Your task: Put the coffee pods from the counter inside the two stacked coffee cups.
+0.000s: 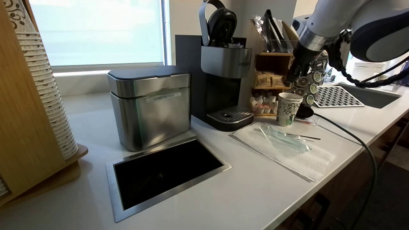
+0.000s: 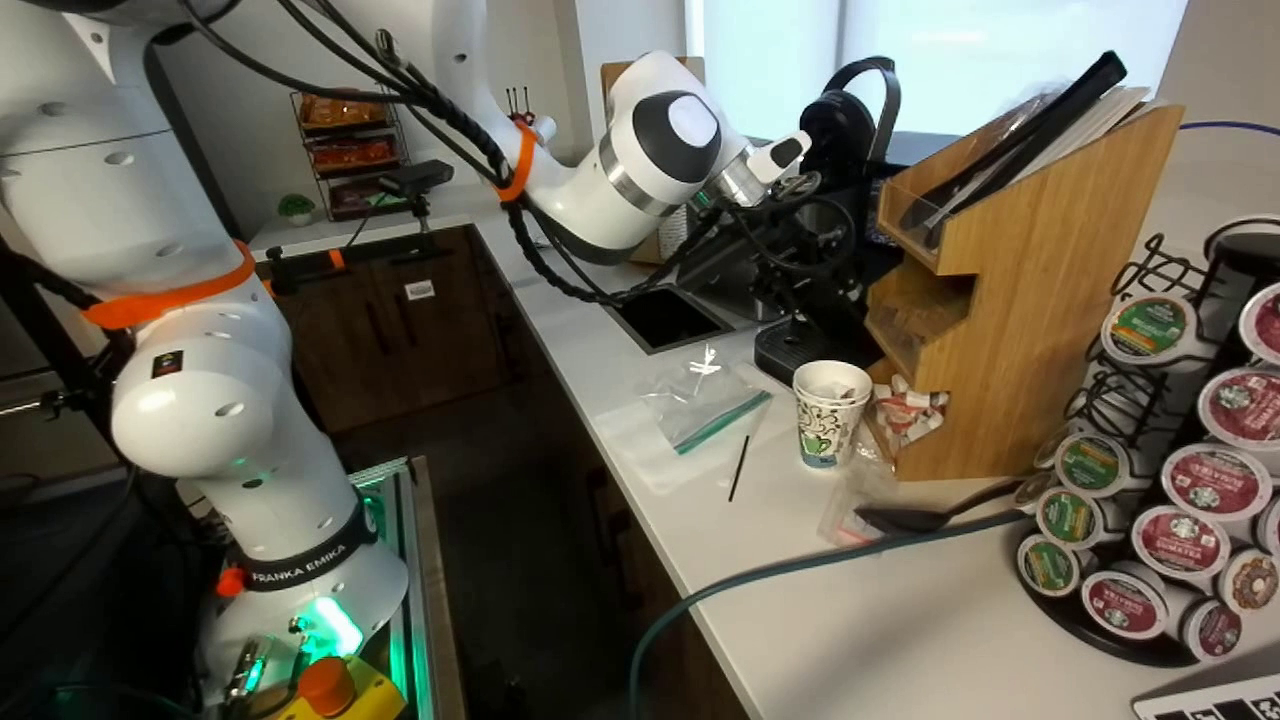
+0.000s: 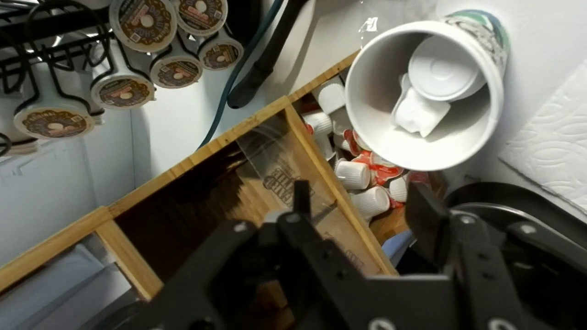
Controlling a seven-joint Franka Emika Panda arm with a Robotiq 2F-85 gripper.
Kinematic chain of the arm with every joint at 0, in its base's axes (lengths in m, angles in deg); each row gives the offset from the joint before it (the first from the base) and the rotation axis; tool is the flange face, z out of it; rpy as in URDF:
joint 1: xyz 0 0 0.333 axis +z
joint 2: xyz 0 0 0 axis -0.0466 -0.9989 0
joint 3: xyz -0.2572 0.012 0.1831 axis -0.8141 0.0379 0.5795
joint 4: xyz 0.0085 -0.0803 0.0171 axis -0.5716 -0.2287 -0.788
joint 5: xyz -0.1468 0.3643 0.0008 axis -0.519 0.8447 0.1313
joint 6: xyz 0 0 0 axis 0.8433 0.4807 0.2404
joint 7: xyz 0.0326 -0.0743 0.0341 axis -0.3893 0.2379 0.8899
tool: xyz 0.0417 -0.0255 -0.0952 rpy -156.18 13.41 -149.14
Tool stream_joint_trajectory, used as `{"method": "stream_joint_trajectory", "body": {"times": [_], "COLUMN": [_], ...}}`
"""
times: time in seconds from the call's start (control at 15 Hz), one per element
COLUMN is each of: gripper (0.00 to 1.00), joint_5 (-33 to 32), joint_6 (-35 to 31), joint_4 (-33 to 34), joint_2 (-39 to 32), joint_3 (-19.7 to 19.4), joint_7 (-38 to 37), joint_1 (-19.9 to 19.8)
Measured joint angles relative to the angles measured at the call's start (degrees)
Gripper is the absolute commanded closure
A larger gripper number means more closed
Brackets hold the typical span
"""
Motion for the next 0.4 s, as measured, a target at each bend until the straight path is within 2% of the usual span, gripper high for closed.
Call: {"method": "stream_joint_trajectory", "body": {"times": [0.13,0.4], "gripper": [0.00,0.00], "joint_5": [0.5,-0.2], "joint_6": [0.0,0.1], "joint_4": [0.2,-0.4], "joint_2": [-0.1,0.1], "joint_3": [0.1,1.3], "joint_7": [0.7,-2.1], "joint_1": [0.1,0.4]}}
